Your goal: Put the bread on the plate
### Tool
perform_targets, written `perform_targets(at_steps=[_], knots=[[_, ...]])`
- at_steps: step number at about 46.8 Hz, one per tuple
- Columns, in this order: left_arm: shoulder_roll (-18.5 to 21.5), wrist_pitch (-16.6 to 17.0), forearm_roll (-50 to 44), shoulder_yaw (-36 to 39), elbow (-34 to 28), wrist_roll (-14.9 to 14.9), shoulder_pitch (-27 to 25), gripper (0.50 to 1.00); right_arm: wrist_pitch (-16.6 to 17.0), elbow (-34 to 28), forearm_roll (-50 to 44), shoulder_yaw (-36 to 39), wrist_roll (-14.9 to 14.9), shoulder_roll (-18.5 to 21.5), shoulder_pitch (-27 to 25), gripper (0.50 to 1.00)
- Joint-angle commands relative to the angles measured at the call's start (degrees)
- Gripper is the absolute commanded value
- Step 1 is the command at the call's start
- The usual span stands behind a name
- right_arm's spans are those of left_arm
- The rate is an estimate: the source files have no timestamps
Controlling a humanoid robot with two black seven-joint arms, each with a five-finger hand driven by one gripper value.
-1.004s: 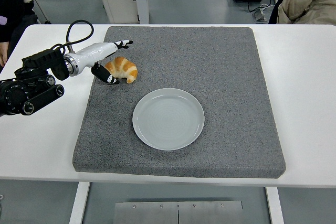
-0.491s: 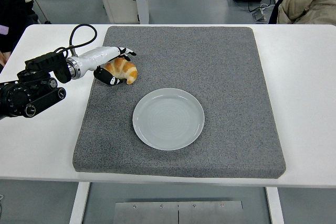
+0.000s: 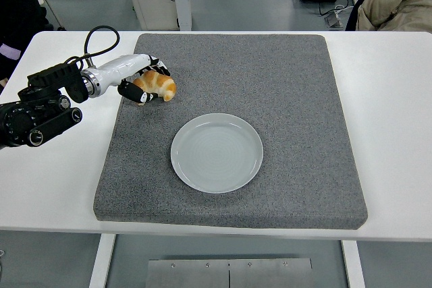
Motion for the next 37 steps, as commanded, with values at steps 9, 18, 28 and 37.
perform_targets(at_steps=[9,18,28,37], knots=[[2.32,-1.95,-3.05,-0.54,-0.17,-1.74,-4.28,0.545,0.00,0.00,0.00,0.00,0.00,0.00,0.00,1.000],[4.79,-4.06,-3.94,-1.16,-1.31,-4.11,-6.30,0.546,0.00,0.00,0.00,0.00,0.00,0.00,0.00,1.000],[7.42,-4.24,-3.76,-1.51,-3.77,-4.55,-8.32,0.549,0.00,0.00,0.00,0.00,0.00,0.00,0.00,1.000],[9.01,-4.15,-3.23,-1.51,-8.34,-4.02,-9.55,0.554,0.00,0.00,0.00,0.00,0.00,0.00,0.00,1.000]])
